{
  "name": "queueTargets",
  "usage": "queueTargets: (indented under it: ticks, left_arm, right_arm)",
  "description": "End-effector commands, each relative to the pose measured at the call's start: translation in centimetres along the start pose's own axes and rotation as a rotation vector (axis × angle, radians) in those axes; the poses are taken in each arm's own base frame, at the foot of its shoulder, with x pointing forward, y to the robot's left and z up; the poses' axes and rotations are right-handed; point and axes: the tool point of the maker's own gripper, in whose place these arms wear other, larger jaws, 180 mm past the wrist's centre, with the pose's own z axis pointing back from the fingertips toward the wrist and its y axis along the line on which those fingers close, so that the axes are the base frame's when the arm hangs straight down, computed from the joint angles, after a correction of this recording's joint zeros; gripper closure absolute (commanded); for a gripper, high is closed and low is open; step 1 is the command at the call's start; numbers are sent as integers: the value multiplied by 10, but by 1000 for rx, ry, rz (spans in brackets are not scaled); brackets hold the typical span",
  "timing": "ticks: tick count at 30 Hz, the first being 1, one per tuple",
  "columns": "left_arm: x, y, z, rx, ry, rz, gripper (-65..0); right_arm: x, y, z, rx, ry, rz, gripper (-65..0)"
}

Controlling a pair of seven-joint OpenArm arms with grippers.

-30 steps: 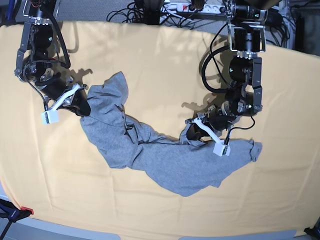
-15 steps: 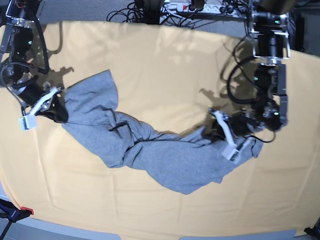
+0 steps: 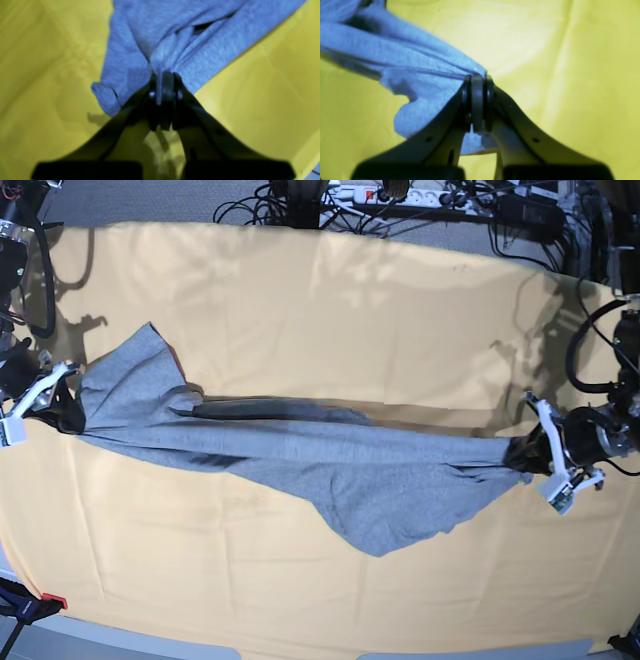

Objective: Layout the t-shirt on the table in an organized manner, then fold the t-shirt properly
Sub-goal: 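Lift the t-shirt and pull both grippers apart to stretch it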

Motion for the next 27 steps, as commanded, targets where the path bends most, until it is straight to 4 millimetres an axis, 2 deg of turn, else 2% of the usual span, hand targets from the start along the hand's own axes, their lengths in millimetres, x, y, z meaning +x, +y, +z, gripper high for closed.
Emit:
queueTargets:
  ticks: [1, 6, 11, 14, 15, 17, 21, 27]
  left_arm:
    - [14, 14, 15, 40, -27, -31, 0]
    - [29, 19, 39, 3, -60, -34, 0]
    - [53, 9, 66, -105, -95, -80, 0]
    - [59, -8, 78, -219, -112, -40, 0]
    - [58, -15, 80, -259, -105, -28, 0]
    - [41, -15, 78, -263, -19, -36, 0]
    - [22, -20, 74, -281, 47, -20, 0]
    - [-15, -39, 65, -339, 134, 37, 0]
  right_arm:
    - [22, -8, 8, -24, -50, 31, 0]
    - [23, -16, 16, -44, -46, 25, 0]
    - [30, 3, 23, 86, -69, 17, 0]
    - [27, 13, 26, 152, -38, -12, 0]
    - [25, 15, 26, 165, -22, -17, 0]
    - [17, 19, 27, 184, 19, -22, 0]
    - [9, 27, 30, 224, 50, -38, 0]
    - [-8, 33, 36, 227, 115, -21, 0]
